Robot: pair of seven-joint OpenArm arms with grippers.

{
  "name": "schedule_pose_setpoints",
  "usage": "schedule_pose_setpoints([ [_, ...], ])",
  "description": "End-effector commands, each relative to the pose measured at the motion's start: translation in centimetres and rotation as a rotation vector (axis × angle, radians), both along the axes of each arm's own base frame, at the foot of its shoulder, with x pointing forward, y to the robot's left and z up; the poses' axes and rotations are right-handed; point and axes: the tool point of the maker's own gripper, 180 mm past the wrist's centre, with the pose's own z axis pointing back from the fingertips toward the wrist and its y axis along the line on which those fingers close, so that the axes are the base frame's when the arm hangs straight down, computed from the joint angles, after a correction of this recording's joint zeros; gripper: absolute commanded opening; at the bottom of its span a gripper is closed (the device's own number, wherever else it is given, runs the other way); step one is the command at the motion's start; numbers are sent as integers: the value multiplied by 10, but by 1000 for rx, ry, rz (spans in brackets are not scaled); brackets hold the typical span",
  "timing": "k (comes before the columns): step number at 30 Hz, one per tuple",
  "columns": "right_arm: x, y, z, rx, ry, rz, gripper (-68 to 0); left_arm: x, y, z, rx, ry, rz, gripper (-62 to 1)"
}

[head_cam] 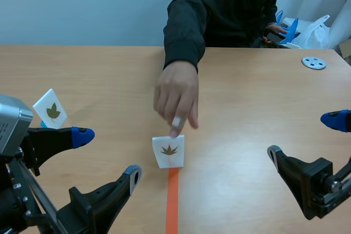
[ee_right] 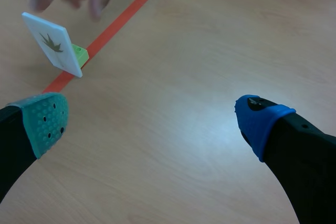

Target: Sort the leaf by its shape. The table is split by an orange tape line. A compound leaf with several leaflets goes to the left side, a simple leaf with one blade goes to the right side. Return to the home posture when a red brick is placed on the table.

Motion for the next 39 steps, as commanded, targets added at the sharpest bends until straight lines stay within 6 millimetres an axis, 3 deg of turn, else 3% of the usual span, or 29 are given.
schedule_pose_setpoints([
  [1,5,1,7,8,-27,2,4,3,-2,10,-20,-29,-1,14],
  [11,5,1,7,8,-27,2,4,2,-2,10,-11,-33,-6,14],
  [19,5,1,7,8,-27,2,4,3,-3,1,106,-81,-56,14],
  [31,5,1,7,8,-27,2,4,26,14,-38,171,-66,-65,14],
  [39,5,0,7,9,-27,2,4,37,2,-63,176,-91,-105,14],
])
